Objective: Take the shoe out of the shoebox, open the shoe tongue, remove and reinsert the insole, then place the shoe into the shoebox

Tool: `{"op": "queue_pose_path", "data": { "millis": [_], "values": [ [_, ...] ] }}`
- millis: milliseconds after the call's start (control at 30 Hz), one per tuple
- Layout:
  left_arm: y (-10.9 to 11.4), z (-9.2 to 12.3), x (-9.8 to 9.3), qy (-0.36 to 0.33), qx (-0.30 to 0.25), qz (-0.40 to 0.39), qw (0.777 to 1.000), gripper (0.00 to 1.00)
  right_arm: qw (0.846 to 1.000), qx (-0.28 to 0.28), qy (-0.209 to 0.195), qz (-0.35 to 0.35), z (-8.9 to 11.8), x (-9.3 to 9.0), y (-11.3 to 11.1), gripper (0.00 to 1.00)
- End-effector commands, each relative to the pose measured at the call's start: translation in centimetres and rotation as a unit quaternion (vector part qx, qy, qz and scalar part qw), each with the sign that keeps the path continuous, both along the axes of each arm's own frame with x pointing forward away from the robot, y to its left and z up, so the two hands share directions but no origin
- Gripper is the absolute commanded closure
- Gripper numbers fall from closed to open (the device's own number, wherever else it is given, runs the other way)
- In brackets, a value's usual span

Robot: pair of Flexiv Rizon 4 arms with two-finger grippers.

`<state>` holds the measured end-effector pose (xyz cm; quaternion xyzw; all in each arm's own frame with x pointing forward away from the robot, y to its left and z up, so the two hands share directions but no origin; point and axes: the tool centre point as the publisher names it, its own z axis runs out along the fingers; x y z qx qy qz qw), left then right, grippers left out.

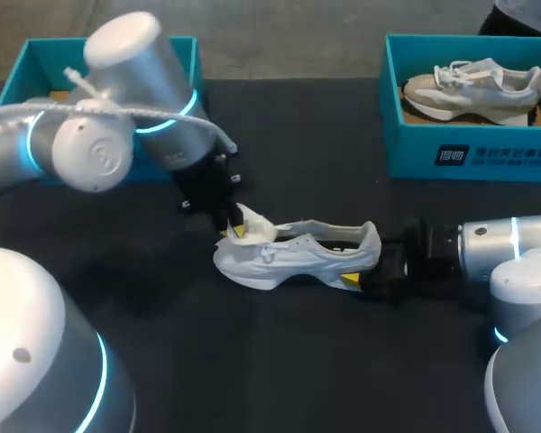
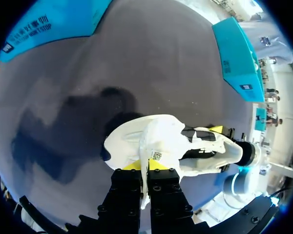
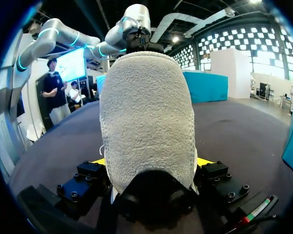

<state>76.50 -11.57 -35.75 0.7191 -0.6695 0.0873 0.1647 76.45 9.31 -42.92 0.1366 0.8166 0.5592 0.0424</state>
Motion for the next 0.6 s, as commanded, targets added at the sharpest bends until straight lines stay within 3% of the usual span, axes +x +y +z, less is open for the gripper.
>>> {"op": "queue_pose_path", "data": {
  "millis": [33,100,300,467,600],
  "values": [
    [1.0,-0.8,0.0,-0.002,-0.138,0.014,0.990,0.93,1.000,-0.002,0.001,-0.001,-0.3,0.0,0.0,1.00],
    [0.9,-1.0,0.0,0.002,-0.144,0.014,0.990,0.74,1.000,-0.002,0.001,-0.001,-0.3,0.0,0.0,1.00],
    [0.8,0.1,-0.1,-0.005,-0.155,0.006,0.988,0.42,1.000,-0.002,0.001,-0.001,-0.3,0.0,0.0,1.00],
    [0.5,3.5,-0.1,-0.043,-0.147,-0.024,0.988,0.32,1.000,-0.002,0.001,-0.001,-0.3,0.0,0.0,1.00],
    [-0.2,6.0,0.3,-0.076,-0.127,-0.052,0.988,0.37,1.000,-0.002,0.001,-0.001,-0.3,0.0,0.0,1.00]
  ]
}}
